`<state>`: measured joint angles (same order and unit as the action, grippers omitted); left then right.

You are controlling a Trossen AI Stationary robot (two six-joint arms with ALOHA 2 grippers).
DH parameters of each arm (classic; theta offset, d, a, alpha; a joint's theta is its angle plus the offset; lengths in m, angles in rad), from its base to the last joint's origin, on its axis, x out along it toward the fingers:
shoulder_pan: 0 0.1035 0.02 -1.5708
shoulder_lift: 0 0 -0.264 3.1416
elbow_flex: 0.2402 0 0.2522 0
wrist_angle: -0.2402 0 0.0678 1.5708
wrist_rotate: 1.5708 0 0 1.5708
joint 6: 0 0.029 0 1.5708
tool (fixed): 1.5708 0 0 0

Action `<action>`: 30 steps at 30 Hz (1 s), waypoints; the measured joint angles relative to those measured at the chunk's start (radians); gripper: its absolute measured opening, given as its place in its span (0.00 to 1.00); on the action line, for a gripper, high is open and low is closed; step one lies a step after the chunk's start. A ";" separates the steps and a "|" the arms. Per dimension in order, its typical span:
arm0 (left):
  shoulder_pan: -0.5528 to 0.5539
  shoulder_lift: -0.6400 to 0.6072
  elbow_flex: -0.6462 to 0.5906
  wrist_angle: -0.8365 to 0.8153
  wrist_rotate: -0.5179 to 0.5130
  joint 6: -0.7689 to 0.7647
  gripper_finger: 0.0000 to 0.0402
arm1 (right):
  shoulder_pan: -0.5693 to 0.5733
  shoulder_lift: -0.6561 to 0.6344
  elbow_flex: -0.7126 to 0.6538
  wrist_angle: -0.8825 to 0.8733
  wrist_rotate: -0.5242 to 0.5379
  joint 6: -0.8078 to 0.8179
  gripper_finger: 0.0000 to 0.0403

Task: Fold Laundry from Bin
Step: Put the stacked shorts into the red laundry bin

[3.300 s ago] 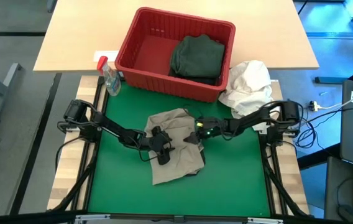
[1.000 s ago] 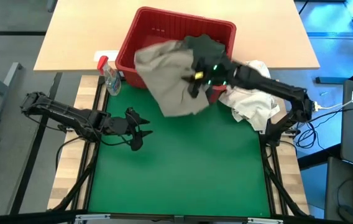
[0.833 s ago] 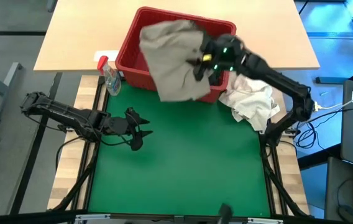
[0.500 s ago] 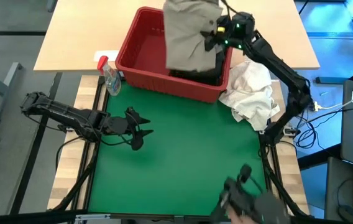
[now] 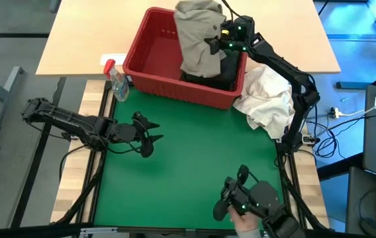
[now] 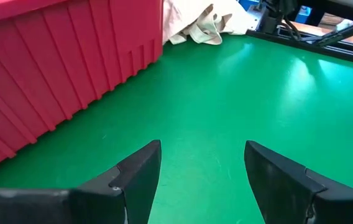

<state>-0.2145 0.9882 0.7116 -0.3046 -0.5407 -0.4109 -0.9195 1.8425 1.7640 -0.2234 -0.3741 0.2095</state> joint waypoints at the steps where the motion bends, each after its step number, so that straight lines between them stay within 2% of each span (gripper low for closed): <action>1: 0.000 0.000 0.000 0.000 0.000 0.000 0.56 | 0.010 -0.004 0.000 0.011 -0.006 0.019 0.22; 6: 0.000 0.000 0.000 0.000 -0.001 0.002 0.56 | 0.035 -0.003 0.000 0.037 -0.079 0.135 0.22; 11: 0.000 0.000 0.000 0.000 -0.001 0.003 0.56 | 0.008 0.039 0.002 -0.016 -0.061 0.176 0.22; 21: 0.000 0.000 0.000 0.000 -0.001 0.003 0.56 | -0.106 0.131 0.003 -0.262 0.197 0.117 0.22; 26: 0.000 0.000 0.000 0.000 -0.001 0.004 0.56 | -0.106 0.133 0.003 -0.311 0.257 0.068 0.22; 28: 0.000 0.000 0.000 0.000 -0.001 0.006 0.56 | -0.106 0.133 0.003 -0.326 0.249 0.050 0.26; 30: 0.000 0.000 0.000 0.000 0.001 0.010 0.56 | -0.105 0.133 0.003 -0.327 0.248 0.043 0.35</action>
<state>-0.2142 0.9882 0.7120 -0.3050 -0.5400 -0.4011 -1.0245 1.9751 1.7668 -0.5504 -0.1263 0.2530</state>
